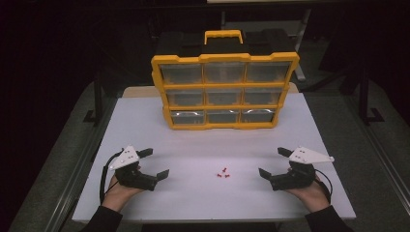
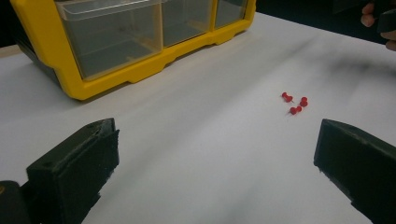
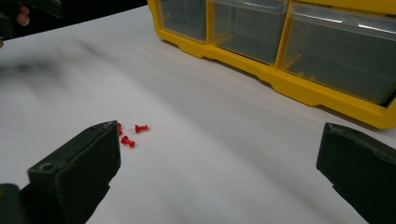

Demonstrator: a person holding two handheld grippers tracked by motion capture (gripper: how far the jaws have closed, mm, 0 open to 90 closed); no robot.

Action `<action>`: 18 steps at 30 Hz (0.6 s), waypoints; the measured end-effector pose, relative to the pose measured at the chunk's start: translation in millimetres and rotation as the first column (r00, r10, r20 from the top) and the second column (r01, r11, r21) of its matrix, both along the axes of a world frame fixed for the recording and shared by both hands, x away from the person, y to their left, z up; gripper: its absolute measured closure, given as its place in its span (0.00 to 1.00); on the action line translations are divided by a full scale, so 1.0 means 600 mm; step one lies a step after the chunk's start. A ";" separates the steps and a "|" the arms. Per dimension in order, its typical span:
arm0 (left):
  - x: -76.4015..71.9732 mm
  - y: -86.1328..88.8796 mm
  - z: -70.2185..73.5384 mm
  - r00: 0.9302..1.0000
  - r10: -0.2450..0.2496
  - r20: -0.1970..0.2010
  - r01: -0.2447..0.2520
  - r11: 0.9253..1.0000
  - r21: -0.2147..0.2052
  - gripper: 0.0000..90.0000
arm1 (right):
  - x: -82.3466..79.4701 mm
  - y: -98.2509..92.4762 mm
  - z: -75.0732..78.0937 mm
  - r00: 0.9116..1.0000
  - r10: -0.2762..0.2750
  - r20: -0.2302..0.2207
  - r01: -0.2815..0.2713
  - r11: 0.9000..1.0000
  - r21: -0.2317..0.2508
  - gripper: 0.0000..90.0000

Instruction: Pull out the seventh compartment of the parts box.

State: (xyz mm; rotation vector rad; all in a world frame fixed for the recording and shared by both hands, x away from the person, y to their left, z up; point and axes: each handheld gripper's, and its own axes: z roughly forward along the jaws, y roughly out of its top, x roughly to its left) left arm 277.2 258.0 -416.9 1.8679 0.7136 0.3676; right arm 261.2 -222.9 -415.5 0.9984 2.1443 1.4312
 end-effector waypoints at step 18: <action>0.011 -0.041 0.002 0.999 -0.035 0.006 0.035 0.999 0.014 0.00 | 0.000 0.001 0.000 1.000 0.007 0.006 -0.007 1.000 0.005 0.00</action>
